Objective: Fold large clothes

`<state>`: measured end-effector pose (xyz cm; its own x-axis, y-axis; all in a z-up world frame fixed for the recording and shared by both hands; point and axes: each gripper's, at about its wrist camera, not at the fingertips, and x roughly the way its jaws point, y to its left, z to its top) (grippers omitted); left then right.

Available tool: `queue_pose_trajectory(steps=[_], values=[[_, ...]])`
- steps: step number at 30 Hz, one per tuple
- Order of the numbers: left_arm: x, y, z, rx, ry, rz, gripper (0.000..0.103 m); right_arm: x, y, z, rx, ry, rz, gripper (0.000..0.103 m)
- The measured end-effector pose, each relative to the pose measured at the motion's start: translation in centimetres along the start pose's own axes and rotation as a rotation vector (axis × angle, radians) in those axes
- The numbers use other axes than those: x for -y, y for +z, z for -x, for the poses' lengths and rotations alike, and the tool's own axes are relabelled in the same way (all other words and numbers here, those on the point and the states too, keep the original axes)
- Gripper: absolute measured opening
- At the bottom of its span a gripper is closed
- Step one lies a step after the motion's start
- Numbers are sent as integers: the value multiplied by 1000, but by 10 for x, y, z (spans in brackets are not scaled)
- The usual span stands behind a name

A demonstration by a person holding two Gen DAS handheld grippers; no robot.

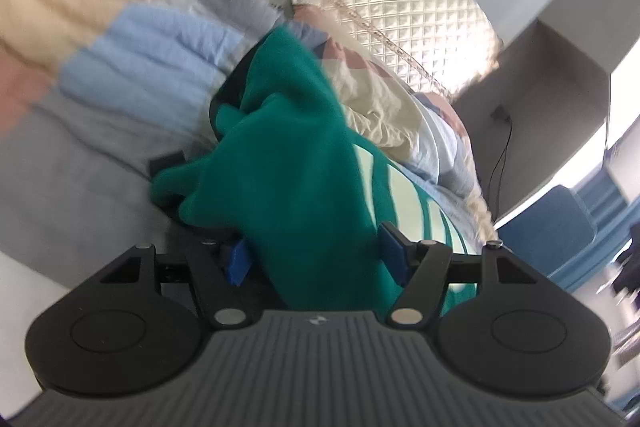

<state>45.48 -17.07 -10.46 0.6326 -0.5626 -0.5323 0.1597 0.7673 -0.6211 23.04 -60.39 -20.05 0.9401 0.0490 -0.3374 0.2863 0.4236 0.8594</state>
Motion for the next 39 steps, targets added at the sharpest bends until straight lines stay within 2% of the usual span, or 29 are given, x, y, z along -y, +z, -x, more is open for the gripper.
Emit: queue_pose_trajectory(steps=[3, 5, 10, 13, 16, 21, 25, 30, 39], values=[[18, 4, 40, 32, -9, -49, 70, -20, 8, 32, 27, 12, 25, 64], [33, 11, 68, 49, -28, -60, 70, -41, 15, 54, 50, 53, 52, 64], [82, 24, 146, 106, -43, -139, 70, -113, 22, 110, 84, 145, 151, 64], [110, 24, 192, 121, -49, -202, 70, -154, 15, 142, 96, 185, 238, 64], [136, 14, 233, 143, -18, -301, 70, -189, 6, 168, 98, 224, 333, 64], [173, -16, 298, 178, 11, -424, 70, -231, -30, 218, 62, 221, 480, 64], [186, -47, 342, 203, 22, -495, 70, -245, -58, 251, 81, 200, 586, 64], [184, -86, 381, 220, 57, -546, 71, -253, -102, 285, 121, 146, 736, 64], [151, -155, 387, 206, 96, -589, 72, -217, -154, 298, 121, 7, 849, 64]])
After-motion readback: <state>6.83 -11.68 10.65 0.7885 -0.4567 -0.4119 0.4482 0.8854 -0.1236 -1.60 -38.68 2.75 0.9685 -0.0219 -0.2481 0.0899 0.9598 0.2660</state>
